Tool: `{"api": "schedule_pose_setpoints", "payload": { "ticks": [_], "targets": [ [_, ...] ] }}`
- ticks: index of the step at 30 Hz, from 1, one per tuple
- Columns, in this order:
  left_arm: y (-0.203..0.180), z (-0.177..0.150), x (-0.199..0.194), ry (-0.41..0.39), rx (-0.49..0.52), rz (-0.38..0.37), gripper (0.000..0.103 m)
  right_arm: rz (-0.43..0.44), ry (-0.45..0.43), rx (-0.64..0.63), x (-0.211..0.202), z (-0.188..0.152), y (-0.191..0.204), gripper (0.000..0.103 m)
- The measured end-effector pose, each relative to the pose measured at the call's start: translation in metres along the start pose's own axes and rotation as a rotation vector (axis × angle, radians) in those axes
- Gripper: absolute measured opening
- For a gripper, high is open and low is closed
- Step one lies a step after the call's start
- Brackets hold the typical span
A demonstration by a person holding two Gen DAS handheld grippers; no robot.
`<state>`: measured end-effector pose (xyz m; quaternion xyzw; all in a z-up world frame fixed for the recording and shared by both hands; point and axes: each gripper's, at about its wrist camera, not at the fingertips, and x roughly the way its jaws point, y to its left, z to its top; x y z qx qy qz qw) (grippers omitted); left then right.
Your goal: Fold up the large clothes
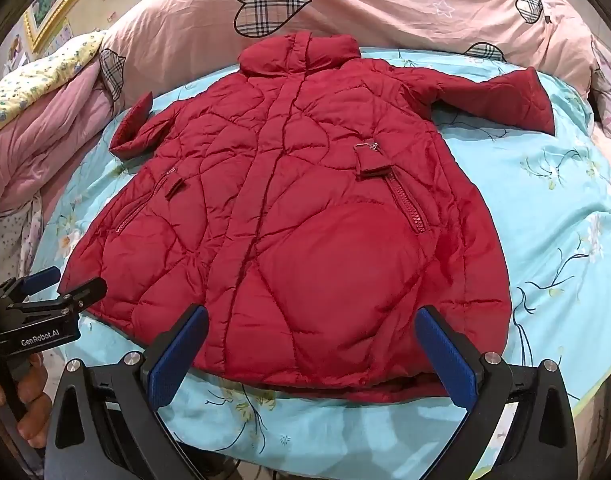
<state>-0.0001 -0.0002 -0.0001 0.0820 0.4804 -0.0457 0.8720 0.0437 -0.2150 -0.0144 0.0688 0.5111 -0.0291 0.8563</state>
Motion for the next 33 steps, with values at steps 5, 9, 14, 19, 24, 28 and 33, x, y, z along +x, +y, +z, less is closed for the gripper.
{"api": "schedule_pose_setpoints", "payload": {
  "ticks": [5, 9, 14, 19, 24, 28, 33],
  "targets": [
    [0.0001, 0.0006, 0.0008, 0.001, -0.001, 0.000, 0.102, 0.004, 0.002, 0.001, -0.0014, 0.0009, -0.0015, 0.103],
    [0.0004, 0.0012, 0.0010, 0.002, -0.001, -0.003, 0.102, 0.005, -0.002, 0.000, -0.0057, 0.0047, -0.0029, 0.103],
    [0.0004, 0.0027, -0.0036, 0.000, 0.002, -0.002, 0.102, 0.001, -0.006, 0.000, -0.0065, 0.0050, -0.0029, 0.103],
    [-0.0012, 0.0036, -0.0039, 0.002, 0.002, -0.002, 0.102, 0.002, -0.025, -0.005, -0.0065, 0.0010, -0.0007, 0.103],
    [-0.0025, 0.0028, -0.0040, 0.002, 0.003, -0.006, 0.102, 0.003, -0.020, -0.003, -0.0064, 0.0009, -0.0009, 0.103],
    [-0.0024, 0.0027, -0.0039, 0.006, 0.004, -0.006, 0.102, 0.005, -0.023, 0.000, -0.0067, 0.0018, -0.0008, 0.103],
    [-0.0026, 0.0030, -0.0043, 0.002, 0.003, -0.007, 0.102, 0.005, -0.033, -0.004, -0.0072, 0.0020, -0.0012, 0.103]
  ]
}}
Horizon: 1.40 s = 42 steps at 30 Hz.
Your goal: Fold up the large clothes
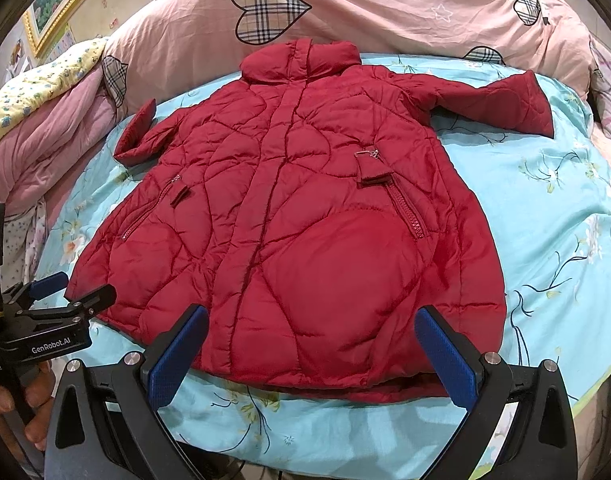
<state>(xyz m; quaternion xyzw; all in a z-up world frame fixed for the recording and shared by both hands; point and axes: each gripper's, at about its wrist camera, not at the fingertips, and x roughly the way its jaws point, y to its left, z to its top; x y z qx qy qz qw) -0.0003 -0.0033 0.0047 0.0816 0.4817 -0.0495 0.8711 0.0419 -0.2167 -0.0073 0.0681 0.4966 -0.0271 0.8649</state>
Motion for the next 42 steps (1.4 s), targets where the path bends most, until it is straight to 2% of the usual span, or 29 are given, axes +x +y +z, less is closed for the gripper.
{"api": "schedule_pose_setpoints", "payload": {
  "ticks": [11, 16, 19, 20, 24, 28, 35, 38, 42],
  "targets": [
    [-0.002, 0.001, 0.001, 0.002, -0.002, -0.012, 0.102, 0.001, -0.007, 0.000, 0.000, -0.001, -0.001, 0.103],
    [-0.003, 0.001, 0.007, 0.043, 0.010, -0.007, 0.102, 0.003, -0.034, 0.000, -0.001, 0.003, -0.001, 0.103],
    [-0.003, 0.002, 0.011, 0.059, 0.015, -0.007, 0.102, 0.001, -0.006, 0.009, 0.000, 0.005, -0.001, 0.103],
    [-0.004, 0.003, 0.011, 0.080, 0.015, -0.013, 0.102, -0.006, 0.055, 0.018, 0.003, 0.006, -0.003, 0.103],
    [-0.005, 0.004, 0.013, 0.102, 0.013, -0.030, 0.102, -0.004, 0.071, 0.024, 0.003, 0.007, -0.004, 0.103],
    [-0.007, 0.005, 0.014, 0.080, 0.008, -0.045, 0.102, 0.003, 0.046, 0.022, 0.004, 0.007, -0.004, 0.103],
    [-0.006, 0.009, 0.022, 0.092, 0.018, -0.024, 0.102, 0.019, 0.016, 0.047, 0.005, 0.009, -0.011, 0.103],
    [-0.006, 0.013, 0.026, 0.084, 0.020, -0.012, 0.102, -0.006, -0.006, 0.045, 0.003, 0.015, -0.017, 0.103],
    [-0.005, 0.020, 0.029, 0.073, 0.015, -0.031, 0.102, -0.033, -0.036, 0.065, -0.001, 0.026, -0.032, 0.103]
  ]
}}
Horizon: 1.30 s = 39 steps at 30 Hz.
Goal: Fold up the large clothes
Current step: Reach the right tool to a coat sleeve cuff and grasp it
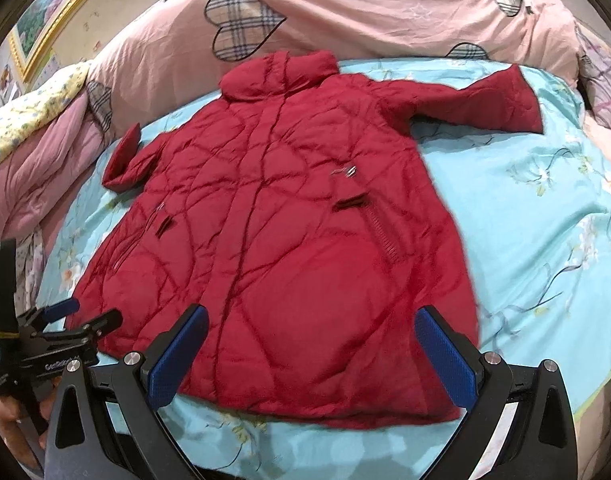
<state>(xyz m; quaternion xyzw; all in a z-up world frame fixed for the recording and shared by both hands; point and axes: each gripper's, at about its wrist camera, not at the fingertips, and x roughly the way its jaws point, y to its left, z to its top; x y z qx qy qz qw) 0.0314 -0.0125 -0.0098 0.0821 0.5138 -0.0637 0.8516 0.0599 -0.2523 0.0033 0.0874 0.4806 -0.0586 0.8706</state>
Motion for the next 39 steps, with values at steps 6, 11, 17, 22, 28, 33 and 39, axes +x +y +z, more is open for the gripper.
{"api": "schedule_pose_setpoints", "payload": {
  "ticks": [6, 11, 17, 22, 28, 33, 39],
  "targets": [
    [0.002, 0.016, 0.008, -0.004, -0.015, -0.018, 0.102, -0.008, -0.045, 0.082, 0.002, 0.023, -0.036, 0.103],
    [0.003, 0.033, 0.011, -0.008, -0.036, -0.036, 0.102, -0.035, -0.062, 0.146, 0.005, 0.054, -0.072, 0.103],
    [0.003, 0.049, 0.019, -0.003, -0.046, -0.040, 0.102, -0.105, -0.093, 0.228, 0.016, 0.101, -0.122, 0.103],
    [0.004, 0.060, 0.028, 0.011, -0.071, -0.076, 0.102, -0.140, -0.136, 0.315, 0.034, 0.144, -0.172, 0.103],
    [0.006, 0.073, 0.041, 0.028, -0.083, -0.063, 0.102, -0.192, -0.179, 0.424, 0.073, 0.188, -0.232, 0.103],
    [0.011, 0.079, 0.057, 0.052, -0.102, -0.052, 0.102, -0.300, -0.161, 0.434, 0.111, 0.222, -0.262, 0.102],
    [0.019, 0.085, 0.075, 0.062, -0.120, -0.043, 0.102, -0.354, -0.115, 0.500, 0.150, 0.247, -0.299, 0.100]
  ]
}}
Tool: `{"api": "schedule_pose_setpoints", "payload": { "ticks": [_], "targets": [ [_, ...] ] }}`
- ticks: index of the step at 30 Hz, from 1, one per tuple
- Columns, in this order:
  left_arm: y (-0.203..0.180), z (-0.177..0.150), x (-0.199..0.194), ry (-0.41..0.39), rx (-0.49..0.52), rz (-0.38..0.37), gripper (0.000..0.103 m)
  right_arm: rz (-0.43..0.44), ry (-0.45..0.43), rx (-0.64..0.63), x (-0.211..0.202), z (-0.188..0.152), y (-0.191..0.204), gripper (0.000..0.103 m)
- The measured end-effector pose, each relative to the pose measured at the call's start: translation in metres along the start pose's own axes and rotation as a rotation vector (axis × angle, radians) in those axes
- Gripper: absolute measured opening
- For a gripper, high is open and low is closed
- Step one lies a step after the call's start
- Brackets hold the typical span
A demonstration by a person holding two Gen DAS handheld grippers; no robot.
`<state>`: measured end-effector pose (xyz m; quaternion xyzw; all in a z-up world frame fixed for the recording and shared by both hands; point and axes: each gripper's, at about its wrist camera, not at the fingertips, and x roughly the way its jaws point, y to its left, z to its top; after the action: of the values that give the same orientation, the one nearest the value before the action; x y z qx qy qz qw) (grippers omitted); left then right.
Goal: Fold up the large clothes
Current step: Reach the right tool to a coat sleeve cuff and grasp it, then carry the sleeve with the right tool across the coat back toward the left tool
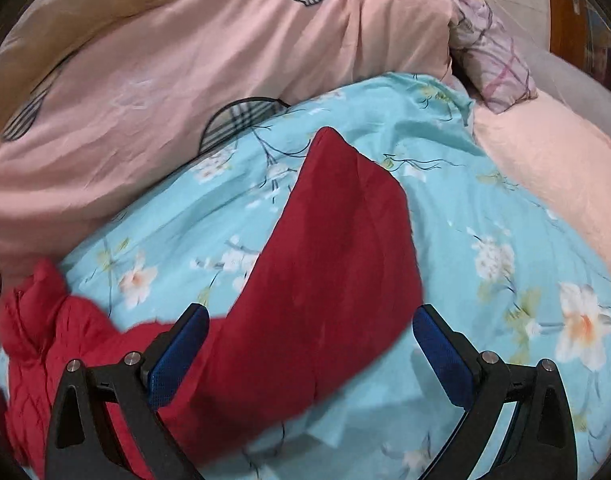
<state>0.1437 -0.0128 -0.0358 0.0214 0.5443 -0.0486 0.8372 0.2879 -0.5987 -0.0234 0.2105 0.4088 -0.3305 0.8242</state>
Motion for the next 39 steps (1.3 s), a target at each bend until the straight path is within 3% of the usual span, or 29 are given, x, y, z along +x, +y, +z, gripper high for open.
{"api": "schedule_pose_setpoints", "payload": {
  "ticks": [5, 7, 10, 13, 21, 28, 31, 39],
  "targets": [
    [0.005, 0.005, 0.013, 0.010, -0.014, 0.000, 0.102, 0.053, 0.066, 0.091, 0.027, 0.002, -0.015, 0.069],
    [0.006, 0.006, 0.015, 0.010, -0.016, -0.002, 0.102, 0.088, 0.052, 0.071, 0.024, -0.002, -0.010, 0.047],
    [0.007, 0.007, 0.015, 0.011, -0.019, -0.010, 0.102, 0.126, 0.036, 0.039, 0.018, -0.006, -0.002, 0.022],
    [0.006, 0.007, 0.014, 0.009, -0.019, -0.024, 0.102, 0.185, 0.021, 0.006, 0.009, -0.013, 0.007, 0.014],
    [0.005, 0.005, 0.005, 0.000, -0.020, -0.054, 0.102, 0.350, -0.029, -0.094, -0.040, -0.038, 0.049, 0.011],
    [0.008, 0.007, 0.007, -0.008, -0.036, -0.063, 0.102, 0.536, -0.070, -0.271, -0.092, -0.078, 0.123, 0.011],
    [0.013, 0.009, 0.008, -0.009, -0.050, -0.090, 0.102, 0.617, -0.044, -0.351, -0.100, -0.109, 0.159, 0.011],
    [0.040, 0.020, 0.013, -0.001, -0.109, -0.209, 0.102, 0.702, 0.069, -0.521, -0.094, -0.188, 0.227, 0.011]
  ]
}}
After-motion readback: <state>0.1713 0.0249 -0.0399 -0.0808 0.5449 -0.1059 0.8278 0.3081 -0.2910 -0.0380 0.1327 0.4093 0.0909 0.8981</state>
